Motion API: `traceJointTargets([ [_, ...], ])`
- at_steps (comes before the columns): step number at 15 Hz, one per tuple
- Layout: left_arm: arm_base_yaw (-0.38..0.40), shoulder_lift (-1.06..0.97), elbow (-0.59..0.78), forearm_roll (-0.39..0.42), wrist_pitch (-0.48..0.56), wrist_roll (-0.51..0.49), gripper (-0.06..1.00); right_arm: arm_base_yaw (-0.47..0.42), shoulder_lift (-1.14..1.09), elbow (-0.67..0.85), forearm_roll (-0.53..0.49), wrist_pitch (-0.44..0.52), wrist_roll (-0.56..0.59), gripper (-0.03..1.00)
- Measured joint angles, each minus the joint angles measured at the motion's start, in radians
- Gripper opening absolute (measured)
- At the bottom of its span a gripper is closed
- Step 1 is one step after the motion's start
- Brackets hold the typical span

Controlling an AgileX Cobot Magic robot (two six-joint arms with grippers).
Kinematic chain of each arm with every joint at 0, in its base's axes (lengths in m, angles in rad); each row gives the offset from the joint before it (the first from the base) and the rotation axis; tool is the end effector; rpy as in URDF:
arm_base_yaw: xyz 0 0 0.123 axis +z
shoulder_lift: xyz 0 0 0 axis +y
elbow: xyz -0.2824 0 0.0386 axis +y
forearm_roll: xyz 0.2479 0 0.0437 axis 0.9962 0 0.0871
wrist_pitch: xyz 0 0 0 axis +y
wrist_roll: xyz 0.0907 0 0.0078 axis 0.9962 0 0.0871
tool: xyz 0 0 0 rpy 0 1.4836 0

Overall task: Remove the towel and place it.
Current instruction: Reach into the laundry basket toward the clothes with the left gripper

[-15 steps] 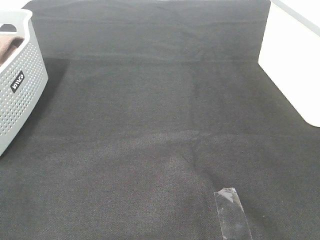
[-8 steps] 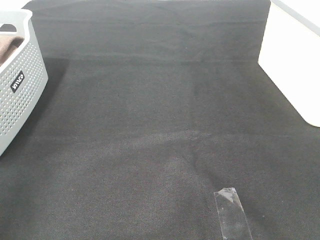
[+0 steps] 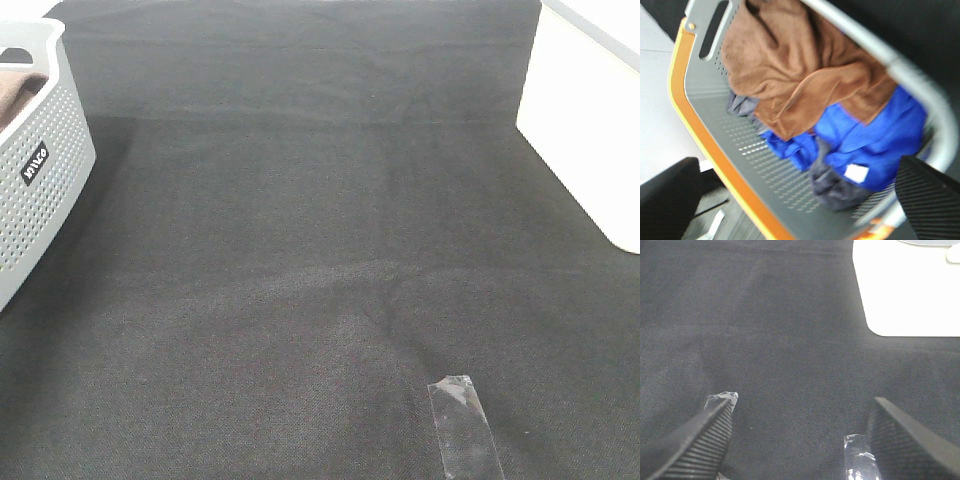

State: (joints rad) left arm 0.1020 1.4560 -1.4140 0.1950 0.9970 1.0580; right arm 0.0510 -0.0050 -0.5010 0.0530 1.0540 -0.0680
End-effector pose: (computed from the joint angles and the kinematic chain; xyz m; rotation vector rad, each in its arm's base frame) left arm 0.3051 0.0461 0.3684 1.2807 2.3176 0.6833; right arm -0.0057 0.0039 0.2781 -0.1232 2.0271 0.0526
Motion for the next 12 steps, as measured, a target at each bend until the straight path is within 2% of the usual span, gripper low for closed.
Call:
traceJointTargets([
  [2, 0.062, 0.185, -0.054, 0.023, -0.035, 0.072, 0.99, 0.000, 0.000, 0.000, 0.000, 0.000, 0.000, 0.69],
  [3, 0.073, 0.212, -0.062, 0.024, -0.053, 0.086, 0.99, 0.000, 0.000, 0.000, 0.000, 0.000, 0.000, 0.69],
  [6, 0.145, 0.400, -0.144, 0.038, -0.166, 0.186, 0.99, 0.000, 0.000, 0.000, 0.000, 0.000, 0.000, 0.69],
  [12, 0.152, 0.650, -0.316, 0.039, -0.198, 0.252, 0.99, 0.000, 0.000, 0.000, 0.000, 0.000, 0.000, 0.69],
])
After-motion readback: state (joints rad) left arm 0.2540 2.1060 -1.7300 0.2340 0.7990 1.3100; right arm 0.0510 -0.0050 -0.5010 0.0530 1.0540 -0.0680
